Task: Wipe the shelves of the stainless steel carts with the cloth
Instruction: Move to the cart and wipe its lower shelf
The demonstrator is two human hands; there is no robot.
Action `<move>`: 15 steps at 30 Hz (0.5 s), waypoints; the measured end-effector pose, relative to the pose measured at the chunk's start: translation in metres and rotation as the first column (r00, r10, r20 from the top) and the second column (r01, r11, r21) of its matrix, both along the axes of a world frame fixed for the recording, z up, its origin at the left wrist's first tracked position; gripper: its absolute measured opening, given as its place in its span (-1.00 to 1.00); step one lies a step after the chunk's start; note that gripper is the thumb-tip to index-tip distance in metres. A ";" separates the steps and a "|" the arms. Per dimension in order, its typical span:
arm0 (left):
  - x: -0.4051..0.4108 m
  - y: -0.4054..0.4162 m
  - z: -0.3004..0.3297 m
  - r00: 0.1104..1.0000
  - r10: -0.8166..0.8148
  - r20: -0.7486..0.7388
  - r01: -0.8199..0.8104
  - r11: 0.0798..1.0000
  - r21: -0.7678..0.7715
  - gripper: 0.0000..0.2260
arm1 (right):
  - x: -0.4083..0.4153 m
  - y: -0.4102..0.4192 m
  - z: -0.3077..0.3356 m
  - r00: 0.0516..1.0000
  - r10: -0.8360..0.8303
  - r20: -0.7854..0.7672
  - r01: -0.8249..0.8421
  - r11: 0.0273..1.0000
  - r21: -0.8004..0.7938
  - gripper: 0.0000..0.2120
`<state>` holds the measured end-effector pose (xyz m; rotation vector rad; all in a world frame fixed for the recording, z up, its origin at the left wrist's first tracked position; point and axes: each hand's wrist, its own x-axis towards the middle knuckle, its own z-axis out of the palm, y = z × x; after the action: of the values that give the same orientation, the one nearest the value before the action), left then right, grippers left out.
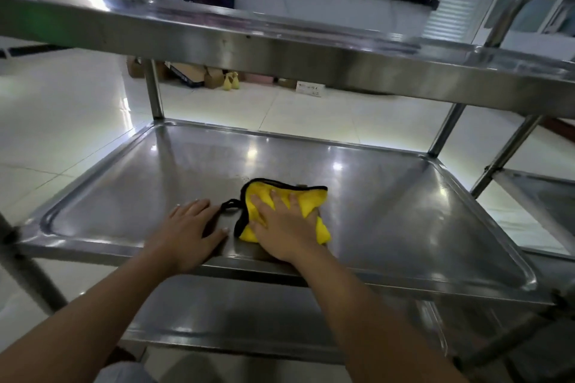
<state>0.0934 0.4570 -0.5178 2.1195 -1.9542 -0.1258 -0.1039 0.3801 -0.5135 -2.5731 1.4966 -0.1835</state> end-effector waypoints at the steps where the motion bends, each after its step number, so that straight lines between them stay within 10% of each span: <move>1: 0.001 0.001 0.000 1.000 -0.008 -0.006 0.008 1.000 0.001 -0.39 | -0.005 -0.003 -0.001 1.000 0.015 0.004 -0.015 1.000 -0.014 -0.49; 8: 0.001 0.001 0.002 0.999 -0.029 0.044 0.029 1.000 0.013 -0.23 | -0.143 -0.047 0.010 0.966 -0.258 0.023 0.258 0.966 -0.025 -0.44; 15: -0.008 -0.004 -0.004 0.995 0.019 0.098 -0.019 1.000 -0.002 -0.37 | -0.166 -0.059 0.026 0.675 -0.737 0.044 0.737 0.676 0.009 -0.38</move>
<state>0.0853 0.4534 -0.5220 2.1825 -1.9865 -0.0173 -0.2702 0.3216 -0.4873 -1.7748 2.4349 -0.3328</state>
